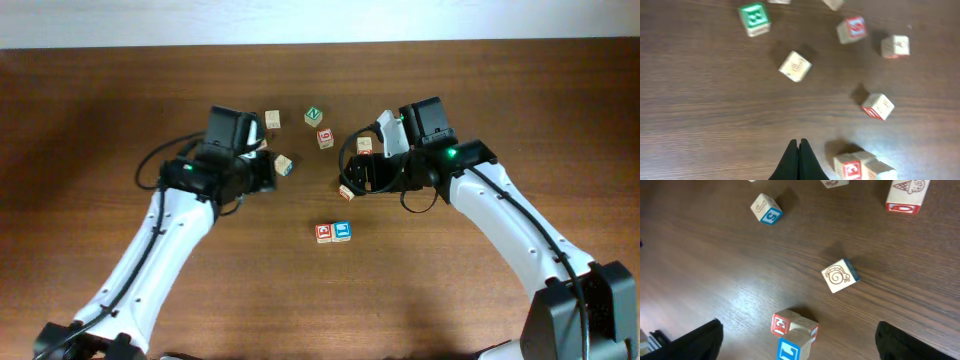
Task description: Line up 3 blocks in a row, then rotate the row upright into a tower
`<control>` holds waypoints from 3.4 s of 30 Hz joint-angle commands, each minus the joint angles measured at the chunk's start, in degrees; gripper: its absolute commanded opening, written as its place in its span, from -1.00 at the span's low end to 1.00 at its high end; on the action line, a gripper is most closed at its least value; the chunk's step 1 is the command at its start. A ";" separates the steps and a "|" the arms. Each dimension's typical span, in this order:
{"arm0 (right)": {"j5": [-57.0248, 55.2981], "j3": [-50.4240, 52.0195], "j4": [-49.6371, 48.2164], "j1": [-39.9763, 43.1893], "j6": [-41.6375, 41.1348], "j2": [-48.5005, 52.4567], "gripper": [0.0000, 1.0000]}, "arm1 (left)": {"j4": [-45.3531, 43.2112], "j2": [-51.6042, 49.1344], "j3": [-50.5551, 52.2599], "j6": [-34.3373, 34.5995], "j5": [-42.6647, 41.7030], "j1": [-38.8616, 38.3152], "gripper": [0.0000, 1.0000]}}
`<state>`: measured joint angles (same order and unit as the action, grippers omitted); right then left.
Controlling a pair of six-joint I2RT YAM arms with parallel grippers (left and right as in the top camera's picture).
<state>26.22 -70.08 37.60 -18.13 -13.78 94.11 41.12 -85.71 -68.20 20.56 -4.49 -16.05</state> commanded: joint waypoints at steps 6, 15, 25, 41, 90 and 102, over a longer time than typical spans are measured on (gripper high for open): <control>-12.61 -0.79 5.51 -8.28 -9.27 0.66 -0.08 | 0.02 0.00 -0.31 -0.42 -0.66 3.23 -1.00; -21.59 -0.74 8.11 -19.41 -14.40 8.61 0.13 | -0.48 -2.43 -0.31 0.70 0.81 5.95 -1.00; -24.98 -0.94 10.34 -18.99 -15.54 8.48 -0.47 | -0.74 -2.47 -0.31 0.83 0.61 7.41 -1.00; -24.33 -3.15 12.31 -15.21 -15.52 13.00 -0.48 | -0.70 -2.47 -0.31 0.83 0.63 7.21 -1.00; -4.96 1.53 8.20 -5.11 -16.74 16.65 -0.91 | 4.33 -7.06 0.83 4.04 -2.91 0.48 -1.00; -2.54 1.51 5.77 -5.09 -11.96 16.65 -0.91 | 5.14 -12.22 1.81 4.04 -9.62 -7.37 -1.00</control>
<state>21.78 -68.97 44.86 -22.87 -28.58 110.45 47.55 -97.32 -66.94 23.88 -13.80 -22.74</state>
